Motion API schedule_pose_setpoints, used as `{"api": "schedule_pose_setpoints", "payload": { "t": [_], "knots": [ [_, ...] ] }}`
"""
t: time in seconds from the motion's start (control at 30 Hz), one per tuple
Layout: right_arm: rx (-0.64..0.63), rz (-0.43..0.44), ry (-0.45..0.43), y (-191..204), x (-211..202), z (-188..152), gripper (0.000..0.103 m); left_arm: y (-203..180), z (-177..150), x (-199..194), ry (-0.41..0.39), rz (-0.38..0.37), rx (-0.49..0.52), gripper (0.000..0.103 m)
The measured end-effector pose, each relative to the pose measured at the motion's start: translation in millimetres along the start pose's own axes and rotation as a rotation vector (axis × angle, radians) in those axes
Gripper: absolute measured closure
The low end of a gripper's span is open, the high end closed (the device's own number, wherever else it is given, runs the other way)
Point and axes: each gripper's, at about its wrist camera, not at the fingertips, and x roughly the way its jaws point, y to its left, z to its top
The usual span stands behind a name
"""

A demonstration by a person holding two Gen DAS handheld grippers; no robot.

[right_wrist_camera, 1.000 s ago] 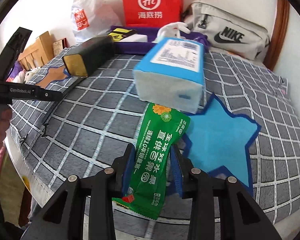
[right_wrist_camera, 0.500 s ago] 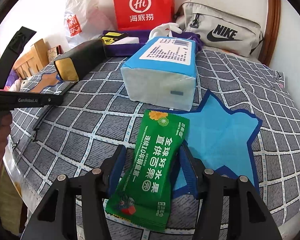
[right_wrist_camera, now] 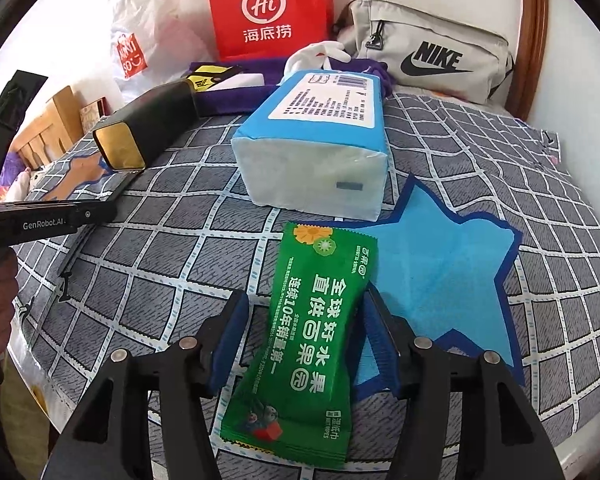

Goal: Organize soft objects
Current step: 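Grasp the black watch strap with the left tool while the right tool grasps the green snack packet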

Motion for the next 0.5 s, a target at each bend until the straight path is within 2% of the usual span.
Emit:
{"api": "schedule_pose_setpoints", "payload": {
  "t": [0.13, 0.3, 0.5],
  "knots": [
    [0.006, 0.006, -0.009, 2.5, 0.5, -0.4, 0.036, -1.0, -1.0, -0.7, -0.008, -0.011, 0.007, 0.076],
    [0.023, 0.015, -0.008, 2.5, 0.5, 0.3, 0.032, -4.9, -4.6, -1.8, -0.029, -0.025, 0.031, 0.068],
    [0.035, 0.025, 0.004, 5.3, 3.9, 3.5, 0.024, -3.2, -4.1, -1.6, -0.024, -0.042, 0.037, 0.068]
  ]
}}
